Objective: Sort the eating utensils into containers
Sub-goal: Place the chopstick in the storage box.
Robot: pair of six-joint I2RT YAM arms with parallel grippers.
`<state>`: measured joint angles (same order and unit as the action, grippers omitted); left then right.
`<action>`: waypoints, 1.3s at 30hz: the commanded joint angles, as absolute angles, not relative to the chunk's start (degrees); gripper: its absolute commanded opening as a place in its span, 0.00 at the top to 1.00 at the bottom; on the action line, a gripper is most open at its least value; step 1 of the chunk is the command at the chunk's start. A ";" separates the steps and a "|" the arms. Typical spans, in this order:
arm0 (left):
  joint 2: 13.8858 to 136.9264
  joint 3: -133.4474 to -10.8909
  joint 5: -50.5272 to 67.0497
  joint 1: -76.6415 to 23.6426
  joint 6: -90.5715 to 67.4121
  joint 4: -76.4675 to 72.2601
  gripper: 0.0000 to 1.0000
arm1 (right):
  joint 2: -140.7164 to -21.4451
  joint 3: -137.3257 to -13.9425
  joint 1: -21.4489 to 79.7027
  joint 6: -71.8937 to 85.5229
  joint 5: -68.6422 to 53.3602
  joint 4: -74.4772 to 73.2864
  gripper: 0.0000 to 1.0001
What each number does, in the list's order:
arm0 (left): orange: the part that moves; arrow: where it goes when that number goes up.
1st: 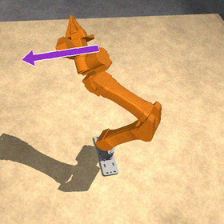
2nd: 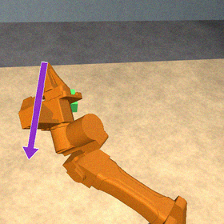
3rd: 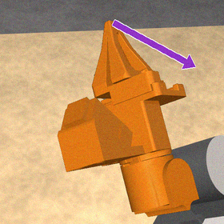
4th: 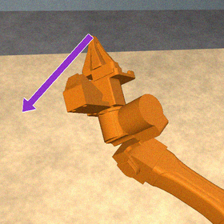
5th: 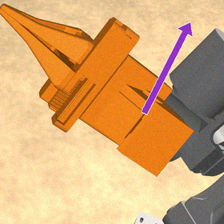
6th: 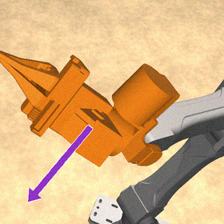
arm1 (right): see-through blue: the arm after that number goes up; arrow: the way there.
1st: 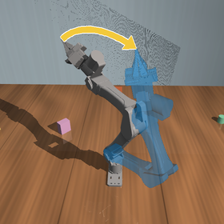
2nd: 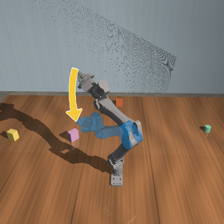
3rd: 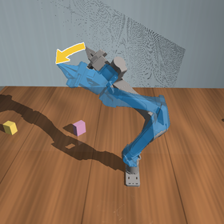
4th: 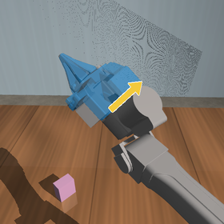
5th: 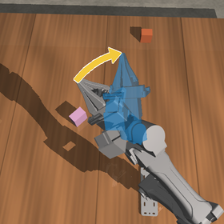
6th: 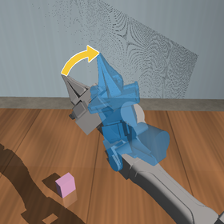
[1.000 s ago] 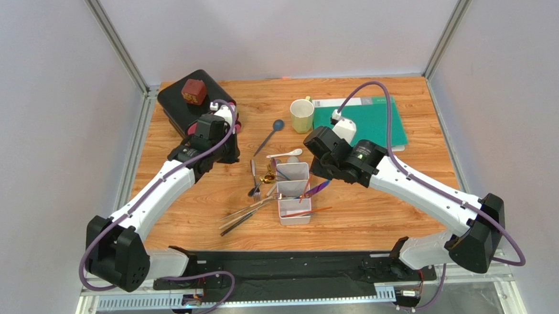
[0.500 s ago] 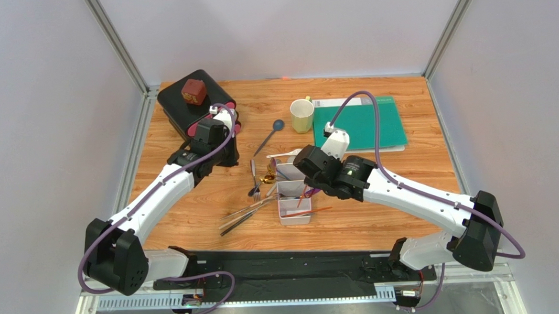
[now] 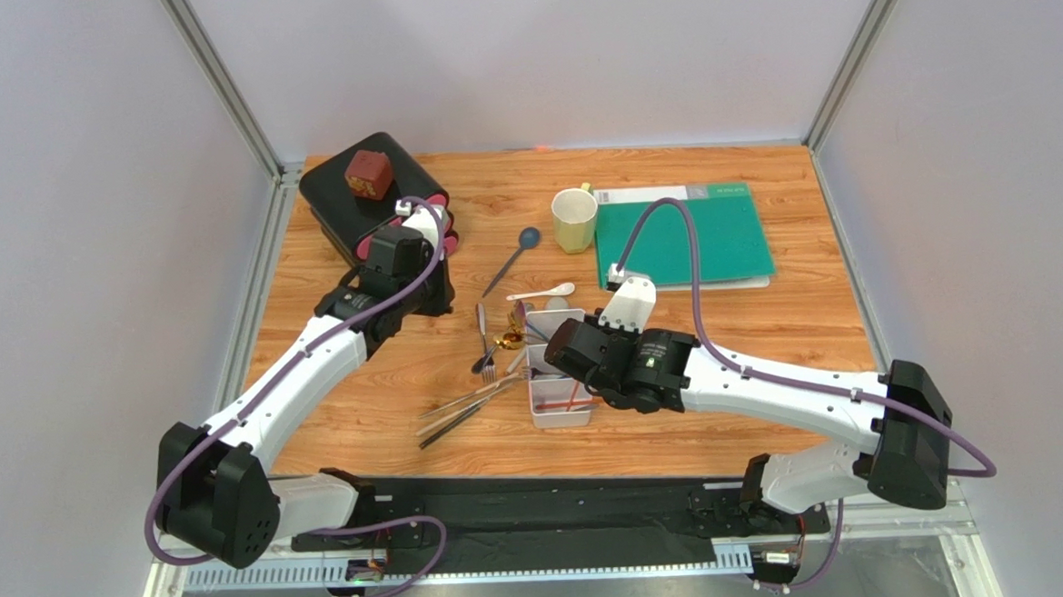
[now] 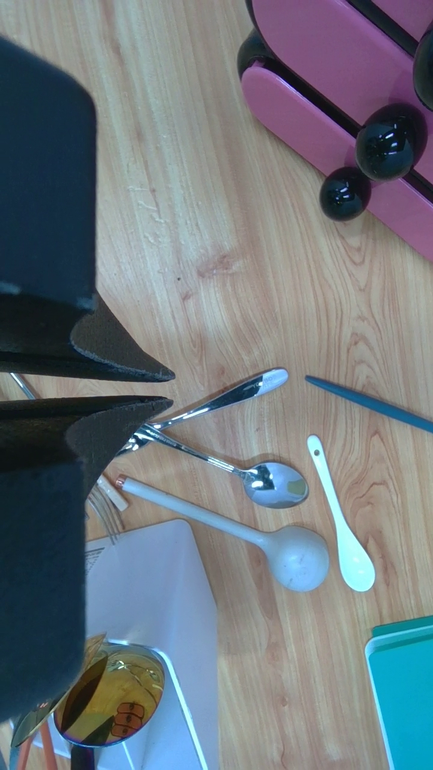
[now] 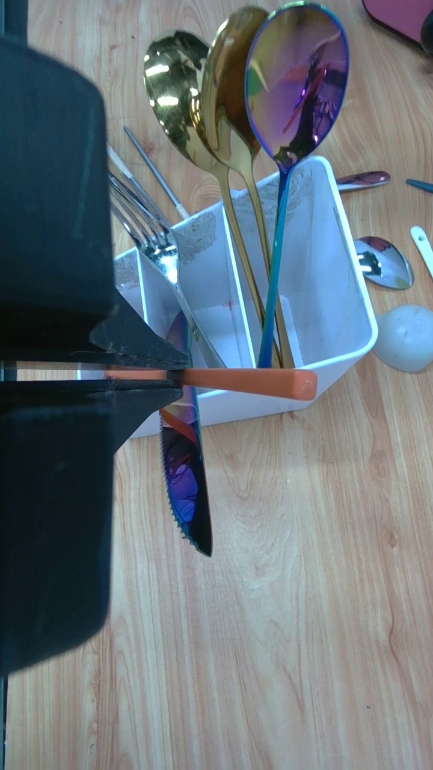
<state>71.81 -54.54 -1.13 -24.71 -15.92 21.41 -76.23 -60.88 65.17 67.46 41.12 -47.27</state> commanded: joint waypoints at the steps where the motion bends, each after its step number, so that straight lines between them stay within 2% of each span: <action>1: 69.96 -54.23 -0.88 -24.43 -14.59 19.51 0.85 | -75.76 -58.72 66.09 72.33 46.05 -45.97 1.00; 11: 69.61 -54.05 -1.41 -24.43 -14.15 19.60 0.84 | -76.99 -58.89 67.68 71.19 44.56 -45.96 0.99; 13: 69.61 -53.88 -1.32 -24.43 -14.06 19.51 0.84 | -76.91 -59.15 67.76 71.10 43.51 -47.10 0.89; 19: 69.70 -53.96 -1.67 -24.43 -13.80 19.34 0.84 | -75.51 -58.98 68.38 73.21 42.89 -51.06 0.85; 23: 70.13 -54.05 -1.67 -24.43 -13.62 19.25 0.85 | -73.92 -58.18 68.73 73.65 42.36 -51.50 0.75; 24: 70.22 -54.05 -1.67 -24.43 -13.62 19.25 0.85 | -73.74 -58.10 68.90 73.57 42.19 -51.59 0.69; 26: 70.31 -54.05 -1.32 -24.43 -13.71 19.16 0.84 | -73.04 -58.10 68.82 73.48 42.19 -51.86 0.64; 31: 70.75 -54.58 -0.44 -24.43 -14.41 19.33 0.84 | -72.16 -59.67 68.91 73.65 43.32 -54.66 0.61; 39: 70.14 -55.02 -0.97 -24.43 -18.80 23.29 0.84 | -66.11 -70.29 68.82 73.56 48.93 -66.95 0.56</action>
